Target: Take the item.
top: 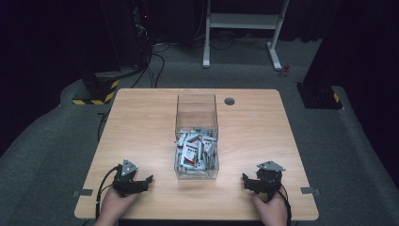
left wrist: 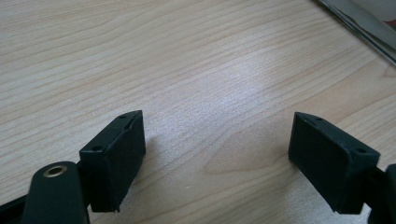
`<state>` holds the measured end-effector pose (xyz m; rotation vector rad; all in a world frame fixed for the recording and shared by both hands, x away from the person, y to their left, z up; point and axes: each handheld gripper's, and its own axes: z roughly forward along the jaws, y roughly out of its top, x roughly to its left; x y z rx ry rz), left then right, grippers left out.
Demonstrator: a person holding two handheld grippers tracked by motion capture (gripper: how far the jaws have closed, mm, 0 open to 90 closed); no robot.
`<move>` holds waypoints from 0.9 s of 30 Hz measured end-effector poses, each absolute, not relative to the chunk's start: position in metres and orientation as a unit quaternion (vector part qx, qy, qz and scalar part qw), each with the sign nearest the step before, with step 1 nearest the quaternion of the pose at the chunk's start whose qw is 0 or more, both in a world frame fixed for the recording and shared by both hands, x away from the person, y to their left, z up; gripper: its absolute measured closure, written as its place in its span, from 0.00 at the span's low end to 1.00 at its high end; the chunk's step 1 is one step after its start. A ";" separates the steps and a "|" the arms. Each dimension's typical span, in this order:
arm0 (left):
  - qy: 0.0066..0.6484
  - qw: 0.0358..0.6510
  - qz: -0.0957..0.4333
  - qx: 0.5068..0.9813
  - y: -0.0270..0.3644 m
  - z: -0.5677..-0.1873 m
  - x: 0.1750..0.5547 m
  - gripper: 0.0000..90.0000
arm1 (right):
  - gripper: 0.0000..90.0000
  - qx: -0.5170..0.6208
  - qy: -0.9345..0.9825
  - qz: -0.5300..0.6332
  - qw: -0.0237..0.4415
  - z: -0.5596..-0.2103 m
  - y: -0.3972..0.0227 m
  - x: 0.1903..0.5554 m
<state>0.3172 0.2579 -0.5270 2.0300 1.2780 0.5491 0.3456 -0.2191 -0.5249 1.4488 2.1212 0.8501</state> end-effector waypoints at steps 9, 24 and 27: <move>0.490 0.334 0.211 0.777 0.258 -0.527 0.317 0.21 | 0.09 0.523 0.765 0.307 0.216 -0.525 -0.219 0.346; 0.483 0.326 0.204 0.787 0.255 -0.526 0.318 0.16 | 0.09 0.520 0.767 0.307 0.216 -0.525 -0.219 0.345; 0.480 0.322 0.193 0.793 0.254 -0.524 0.320 0.16 | 0.09 0.520 0.767 0.308 0.215 -0.525 -0.219 0.345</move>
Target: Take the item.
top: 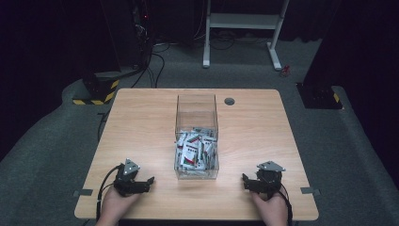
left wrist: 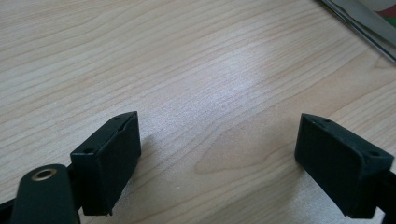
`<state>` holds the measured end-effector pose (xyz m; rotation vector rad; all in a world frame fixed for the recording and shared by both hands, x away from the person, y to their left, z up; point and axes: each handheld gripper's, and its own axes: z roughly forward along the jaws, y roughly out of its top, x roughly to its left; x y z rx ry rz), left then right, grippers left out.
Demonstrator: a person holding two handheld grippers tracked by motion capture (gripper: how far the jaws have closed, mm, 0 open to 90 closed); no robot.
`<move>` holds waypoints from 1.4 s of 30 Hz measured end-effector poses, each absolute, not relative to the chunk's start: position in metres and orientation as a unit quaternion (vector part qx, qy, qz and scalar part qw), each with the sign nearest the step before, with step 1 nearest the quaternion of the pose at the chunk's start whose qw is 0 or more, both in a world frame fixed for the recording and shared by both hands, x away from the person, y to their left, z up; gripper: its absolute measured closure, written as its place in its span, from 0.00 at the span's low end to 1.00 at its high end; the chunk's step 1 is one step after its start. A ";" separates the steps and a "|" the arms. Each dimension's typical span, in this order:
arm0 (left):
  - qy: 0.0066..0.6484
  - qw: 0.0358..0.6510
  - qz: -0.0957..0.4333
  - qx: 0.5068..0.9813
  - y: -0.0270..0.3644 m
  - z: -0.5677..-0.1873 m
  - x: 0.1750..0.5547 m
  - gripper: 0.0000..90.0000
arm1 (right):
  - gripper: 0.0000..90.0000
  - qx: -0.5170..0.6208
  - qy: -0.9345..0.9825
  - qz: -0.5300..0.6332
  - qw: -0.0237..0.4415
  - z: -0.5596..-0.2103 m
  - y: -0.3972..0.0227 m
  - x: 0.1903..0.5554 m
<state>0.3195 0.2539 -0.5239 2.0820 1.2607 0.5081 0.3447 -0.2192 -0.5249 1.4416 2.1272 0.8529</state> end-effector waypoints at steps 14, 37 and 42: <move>0.463 0.363 0.220 0.778 0.255 -0.510 0.313 0.16 | 0.09 0.519 0.768 0.308 0.215 -0.525 -0.219 0.344; 0.449 0.411 0.238 0.757 0.256 -0.498 0.304 0.17 | 0.10 0.518 0.769 0.308 0.215 -0.525 -0.219 0.343; 0.450 0.420 0.237 0.751 0.257 -0.497 0.304 0.17 | 0.10 0.516 0.769 0.309 0.216 -0.525 -0.218 0.343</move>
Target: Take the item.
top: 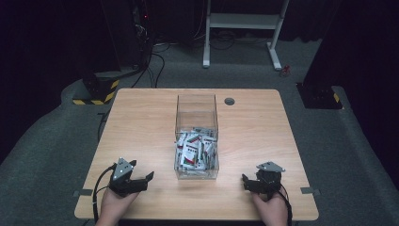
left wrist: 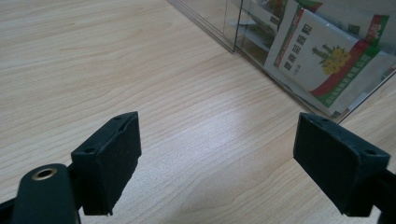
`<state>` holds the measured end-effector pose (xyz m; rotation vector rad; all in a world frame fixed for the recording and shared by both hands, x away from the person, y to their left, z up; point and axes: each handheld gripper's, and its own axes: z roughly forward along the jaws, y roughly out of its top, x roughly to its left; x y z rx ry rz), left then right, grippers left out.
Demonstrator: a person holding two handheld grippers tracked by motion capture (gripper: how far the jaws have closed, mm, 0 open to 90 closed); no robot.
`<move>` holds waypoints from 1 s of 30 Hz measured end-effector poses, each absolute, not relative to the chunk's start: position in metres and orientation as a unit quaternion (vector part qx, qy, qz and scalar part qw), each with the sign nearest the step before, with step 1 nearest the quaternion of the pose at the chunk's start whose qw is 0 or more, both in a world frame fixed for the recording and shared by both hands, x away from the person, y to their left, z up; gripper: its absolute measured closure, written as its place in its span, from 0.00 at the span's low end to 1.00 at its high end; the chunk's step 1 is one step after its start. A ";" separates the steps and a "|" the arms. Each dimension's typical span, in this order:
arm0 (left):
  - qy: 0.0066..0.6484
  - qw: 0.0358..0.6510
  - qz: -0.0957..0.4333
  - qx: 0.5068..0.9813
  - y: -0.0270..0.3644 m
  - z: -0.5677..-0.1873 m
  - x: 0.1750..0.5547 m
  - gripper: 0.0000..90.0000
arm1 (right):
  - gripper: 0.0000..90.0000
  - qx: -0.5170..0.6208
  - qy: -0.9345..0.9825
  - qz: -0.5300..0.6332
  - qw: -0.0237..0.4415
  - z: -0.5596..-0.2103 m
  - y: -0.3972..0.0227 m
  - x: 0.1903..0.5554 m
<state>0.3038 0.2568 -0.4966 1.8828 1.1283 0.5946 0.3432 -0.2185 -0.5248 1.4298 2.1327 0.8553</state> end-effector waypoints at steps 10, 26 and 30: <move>0.449 0.438 0.233 0.743 0.258 -0.493 0.304 0.18 | 0.10 0.515 0.770 0.309 0.215 -0.525 -0.218 0.343; 0.426 0.445 0.231 0.753 0.248 -0.469 0.306 0.19 | 0.10 0.515 0.770 0.310 0.214 -0.525 -0.219 0.343; 0.427 0.464 0.216 0.745 0.242 -0.463 0.309 0.19 | 0.10 0.513 0.771 0.309 0.214 -0.525 -0.219 0.343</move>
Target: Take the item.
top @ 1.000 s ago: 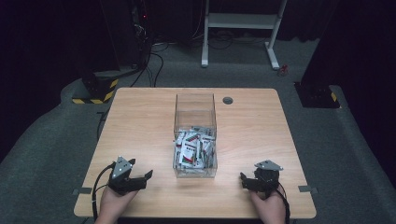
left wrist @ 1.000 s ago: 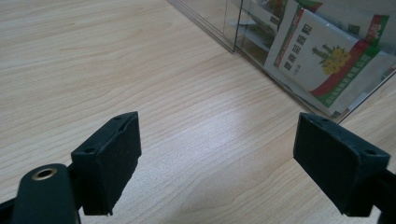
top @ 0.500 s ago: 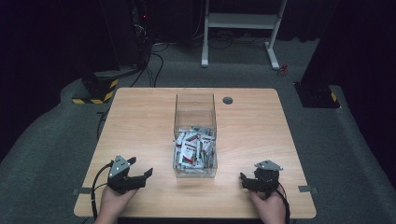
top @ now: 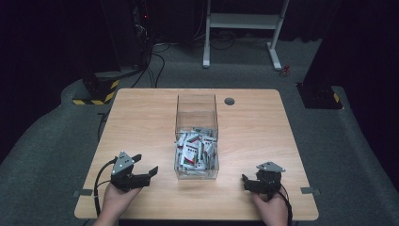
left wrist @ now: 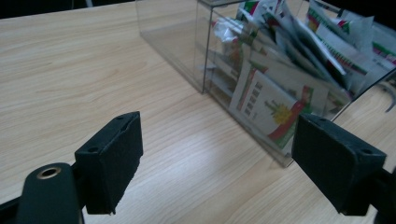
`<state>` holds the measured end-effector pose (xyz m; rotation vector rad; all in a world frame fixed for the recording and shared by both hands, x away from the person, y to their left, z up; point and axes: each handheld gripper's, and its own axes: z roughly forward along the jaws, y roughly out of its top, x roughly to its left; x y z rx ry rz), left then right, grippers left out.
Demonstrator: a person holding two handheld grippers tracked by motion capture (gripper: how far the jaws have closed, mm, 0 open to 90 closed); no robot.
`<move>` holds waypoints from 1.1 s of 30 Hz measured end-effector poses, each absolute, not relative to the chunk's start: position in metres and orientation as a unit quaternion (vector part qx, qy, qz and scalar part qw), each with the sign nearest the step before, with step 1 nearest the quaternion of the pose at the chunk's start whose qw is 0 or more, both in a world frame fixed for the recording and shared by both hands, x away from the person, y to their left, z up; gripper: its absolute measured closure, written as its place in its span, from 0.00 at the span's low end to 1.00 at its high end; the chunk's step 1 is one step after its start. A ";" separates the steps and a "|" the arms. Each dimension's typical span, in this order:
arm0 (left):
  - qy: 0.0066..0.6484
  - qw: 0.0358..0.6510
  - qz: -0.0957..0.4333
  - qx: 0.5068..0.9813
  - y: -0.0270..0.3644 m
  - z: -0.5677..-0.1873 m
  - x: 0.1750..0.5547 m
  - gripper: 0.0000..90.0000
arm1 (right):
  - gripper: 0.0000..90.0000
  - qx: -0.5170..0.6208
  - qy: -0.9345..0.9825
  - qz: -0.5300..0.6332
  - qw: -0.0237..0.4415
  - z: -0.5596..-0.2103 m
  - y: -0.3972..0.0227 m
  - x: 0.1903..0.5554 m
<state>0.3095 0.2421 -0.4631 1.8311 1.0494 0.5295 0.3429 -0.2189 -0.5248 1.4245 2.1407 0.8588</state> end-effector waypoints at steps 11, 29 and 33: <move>0.416 0.475 0.217 0.745 0.226 -0.453 0.315 0.19 | 0.10 0.509 0.774 0.310 0.213 -0.525 -0.219 0.343; 0.403 0.476 0.213 0.752 0.208 -0.449 0.319 0.20 | 0.10 0.508 0.775 0.311 0.213 -0.525 -0.219 0.343; 0.401 0.475 0.212 0.754 0.204 -0.447 0.320 0.20 | 0.10 0.507 0.775 0.311 0.213 -0.525 -0.219 0.342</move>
